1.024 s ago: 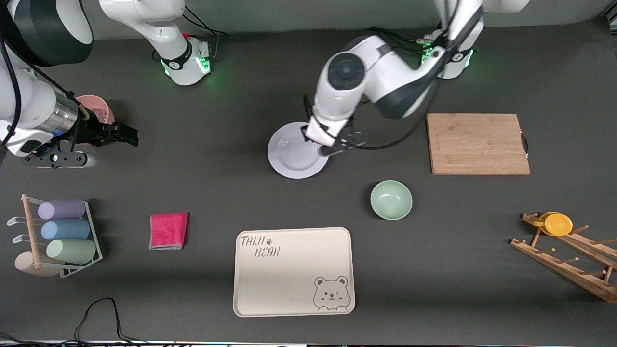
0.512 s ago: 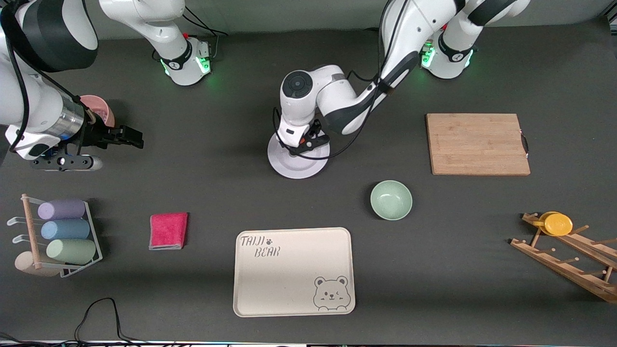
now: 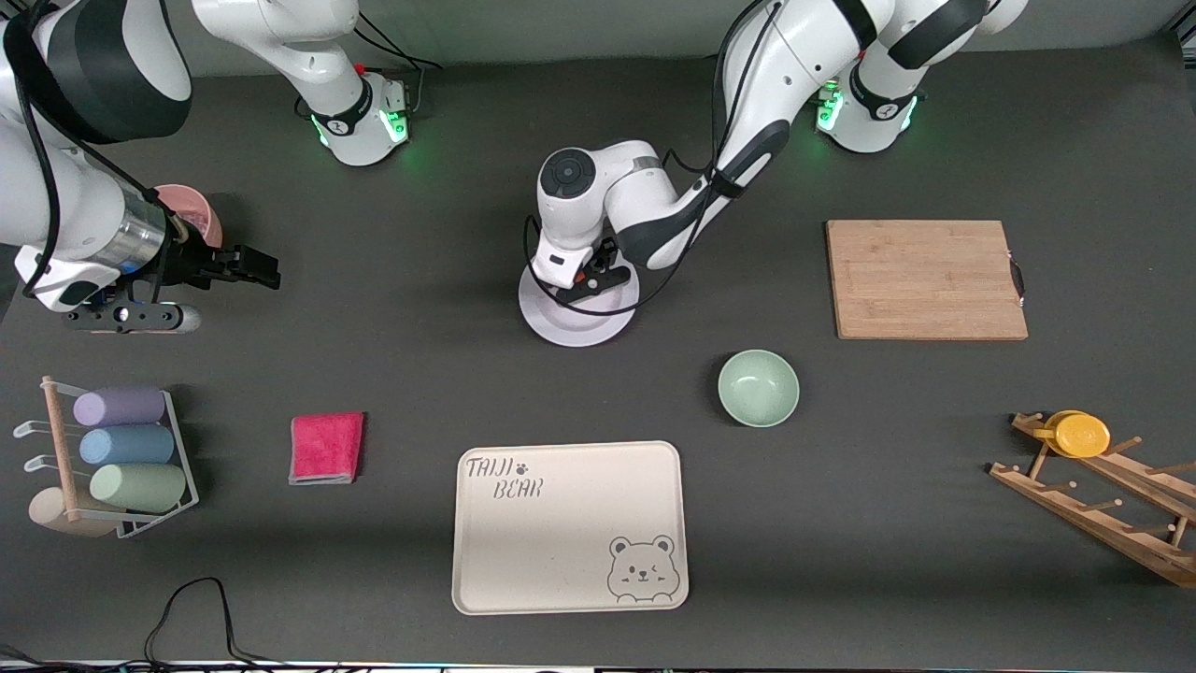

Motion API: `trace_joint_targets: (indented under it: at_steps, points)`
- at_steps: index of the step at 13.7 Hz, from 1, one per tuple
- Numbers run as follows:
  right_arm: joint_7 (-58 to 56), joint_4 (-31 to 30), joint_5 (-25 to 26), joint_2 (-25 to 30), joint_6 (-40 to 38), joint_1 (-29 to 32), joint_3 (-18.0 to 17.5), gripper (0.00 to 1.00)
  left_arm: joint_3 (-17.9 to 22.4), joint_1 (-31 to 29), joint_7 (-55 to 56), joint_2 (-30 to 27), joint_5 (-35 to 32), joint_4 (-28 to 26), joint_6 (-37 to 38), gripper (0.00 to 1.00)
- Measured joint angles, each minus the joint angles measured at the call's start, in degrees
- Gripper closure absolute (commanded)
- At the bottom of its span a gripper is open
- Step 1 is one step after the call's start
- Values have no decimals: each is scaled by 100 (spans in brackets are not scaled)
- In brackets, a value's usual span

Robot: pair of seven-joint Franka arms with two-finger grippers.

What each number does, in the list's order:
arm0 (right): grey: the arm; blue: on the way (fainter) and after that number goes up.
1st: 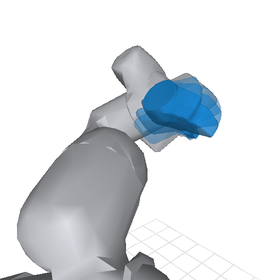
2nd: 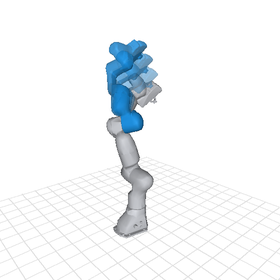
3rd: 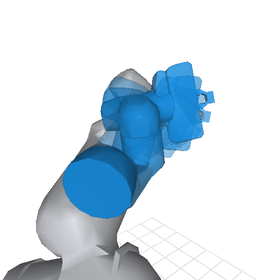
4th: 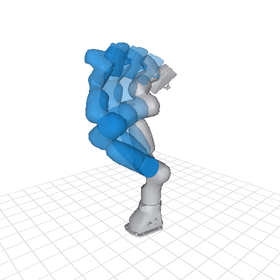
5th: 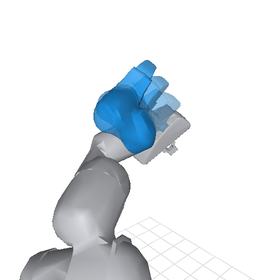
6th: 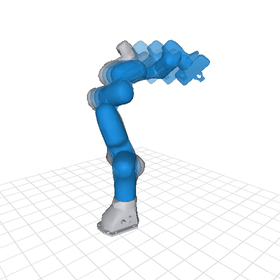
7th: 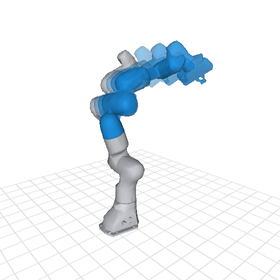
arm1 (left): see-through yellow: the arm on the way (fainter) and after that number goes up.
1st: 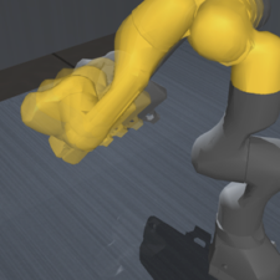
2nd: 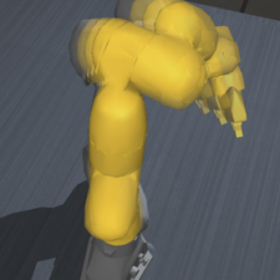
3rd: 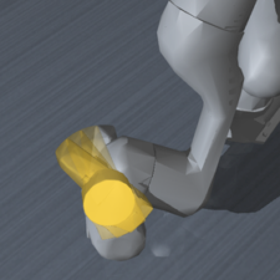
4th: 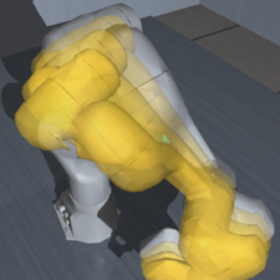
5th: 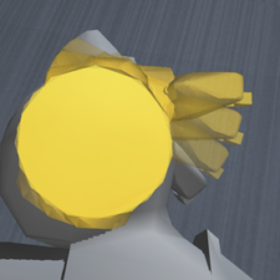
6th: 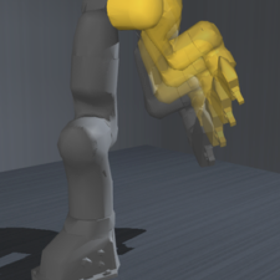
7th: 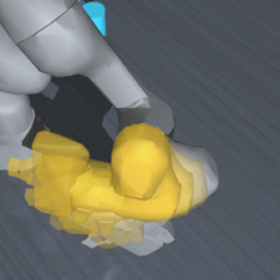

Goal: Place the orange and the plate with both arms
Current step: 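Lower the orange onto the white plate and open the left gripper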

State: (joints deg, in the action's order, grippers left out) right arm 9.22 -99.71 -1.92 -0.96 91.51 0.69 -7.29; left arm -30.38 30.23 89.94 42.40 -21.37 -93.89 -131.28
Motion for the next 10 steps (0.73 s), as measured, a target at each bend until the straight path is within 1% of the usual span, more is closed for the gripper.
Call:
trace_joint_targets:
  at_steps: [2, 3, 4, 7, 10]
  points:
    - [1, -6, -80, 0, 6, 0, 0, 0, 62, 19, 2, 47, -97, 0, -72, 100]
    - [1, -6, -152, 0, 9, -1, 0, 0, 91, 23, 2, 88, -136, 0, -150, 88]
    - [1, -6, -192, 0, 17, -2, -2, 0, 104, 23, 2, 131, -160, 0, -214, 1]
    - [1, -9, -266, 0, 82, -6, -9, 0, 112, 26, 4, 179, -163, 7, -237, 0]
    - [1, -21, -483, -4, 132, -7, -13, 0, 114, 26, 20, 179, -163, 69, -229, 0]
